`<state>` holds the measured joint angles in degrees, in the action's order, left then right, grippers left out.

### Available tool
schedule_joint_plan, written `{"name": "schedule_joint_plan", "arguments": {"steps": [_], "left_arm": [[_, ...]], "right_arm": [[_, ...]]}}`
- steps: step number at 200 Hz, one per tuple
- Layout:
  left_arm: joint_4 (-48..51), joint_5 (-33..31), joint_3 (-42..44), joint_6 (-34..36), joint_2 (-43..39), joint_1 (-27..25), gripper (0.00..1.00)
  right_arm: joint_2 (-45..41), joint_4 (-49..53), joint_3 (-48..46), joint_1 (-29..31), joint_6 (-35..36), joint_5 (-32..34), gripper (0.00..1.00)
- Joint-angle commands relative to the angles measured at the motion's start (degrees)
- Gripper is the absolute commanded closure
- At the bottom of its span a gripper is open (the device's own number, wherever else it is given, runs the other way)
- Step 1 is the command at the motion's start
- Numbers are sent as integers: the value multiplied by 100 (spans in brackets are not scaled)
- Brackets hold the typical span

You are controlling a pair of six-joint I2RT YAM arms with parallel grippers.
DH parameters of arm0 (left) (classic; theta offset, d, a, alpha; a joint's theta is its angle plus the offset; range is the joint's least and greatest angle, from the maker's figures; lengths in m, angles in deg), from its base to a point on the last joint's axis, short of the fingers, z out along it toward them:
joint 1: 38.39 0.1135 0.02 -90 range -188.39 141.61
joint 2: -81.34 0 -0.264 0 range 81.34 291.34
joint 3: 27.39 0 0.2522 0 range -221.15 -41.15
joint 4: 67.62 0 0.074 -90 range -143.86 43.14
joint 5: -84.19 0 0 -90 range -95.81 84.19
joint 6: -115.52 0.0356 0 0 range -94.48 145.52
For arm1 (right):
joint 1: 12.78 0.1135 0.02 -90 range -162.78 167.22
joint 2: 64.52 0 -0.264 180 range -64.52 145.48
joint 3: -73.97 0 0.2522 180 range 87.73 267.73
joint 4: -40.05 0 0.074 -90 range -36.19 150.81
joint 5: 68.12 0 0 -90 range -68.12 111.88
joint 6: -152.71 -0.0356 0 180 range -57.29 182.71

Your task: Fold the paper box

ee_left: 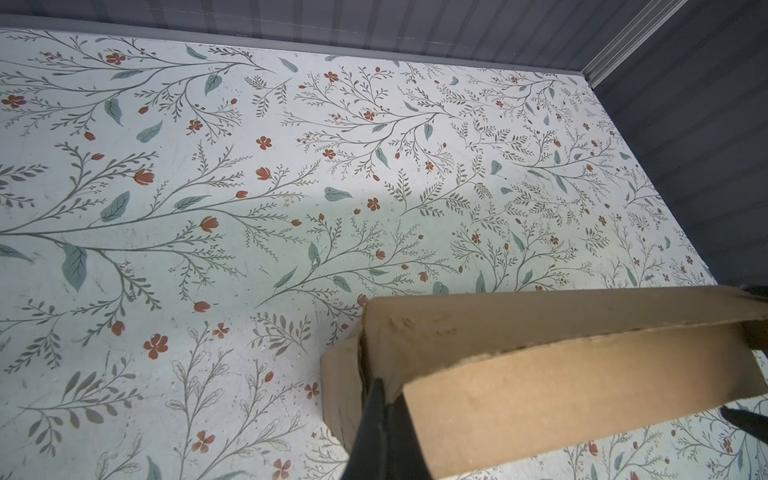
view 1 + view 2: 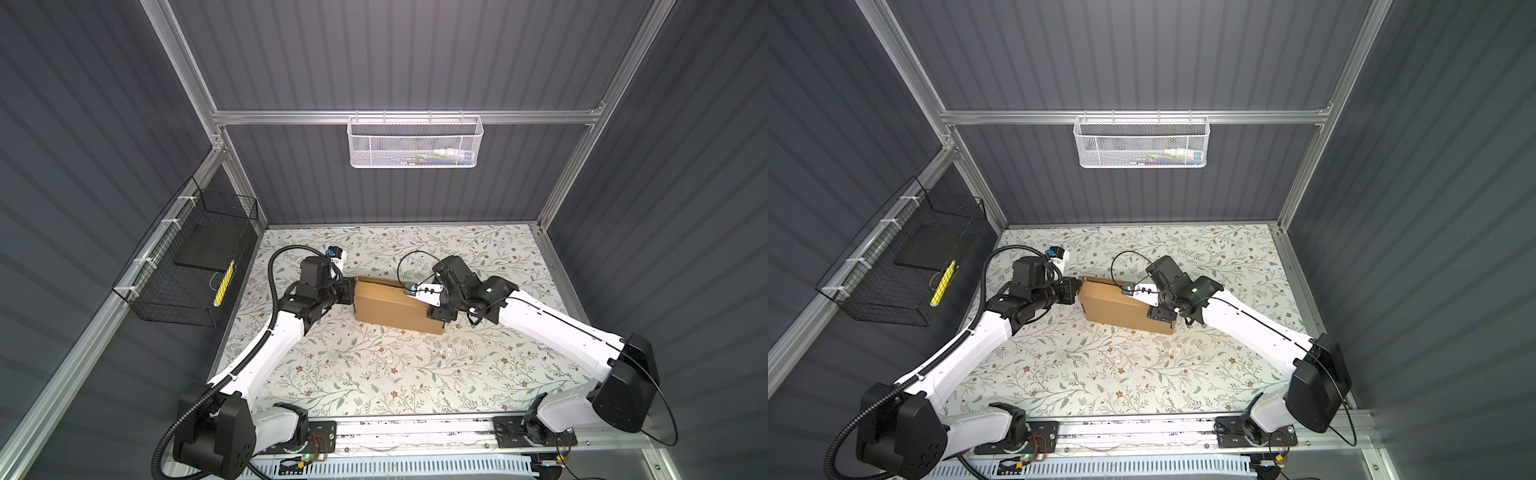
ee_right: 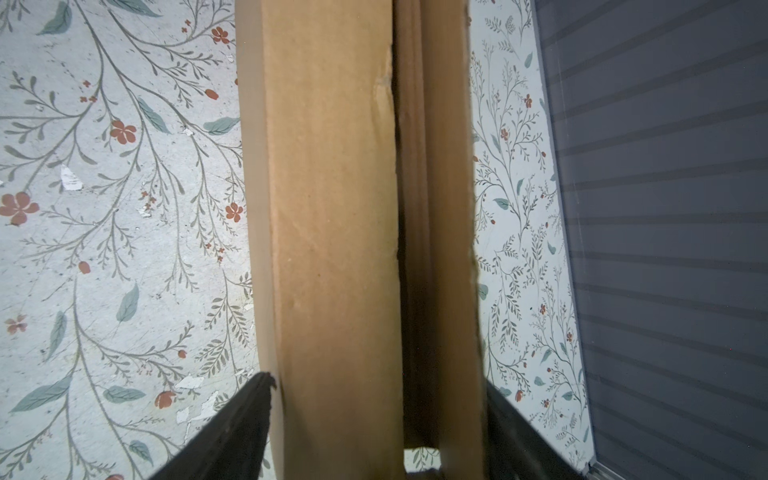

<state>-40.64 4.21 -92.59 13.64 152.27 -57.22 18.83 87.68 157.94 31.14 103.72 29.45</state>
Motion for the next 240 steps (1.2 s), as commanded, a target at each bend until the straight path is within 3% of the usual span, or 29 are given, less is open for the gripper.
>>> {"name": "schedule_joint_plan", "arguments": {"steps": [1,95,240], "left_arm": [[353,96,125,-43,-54,-41,100],[370,75,142,-59,-78,-42,100],[527,-148,208,-108,-480,-42,67]], "right_arm": [[144,-23,44,38,-8,41,25],[401,-89,53,55,-14,280,30],[590,1,212,73,-294,395,40]]}}
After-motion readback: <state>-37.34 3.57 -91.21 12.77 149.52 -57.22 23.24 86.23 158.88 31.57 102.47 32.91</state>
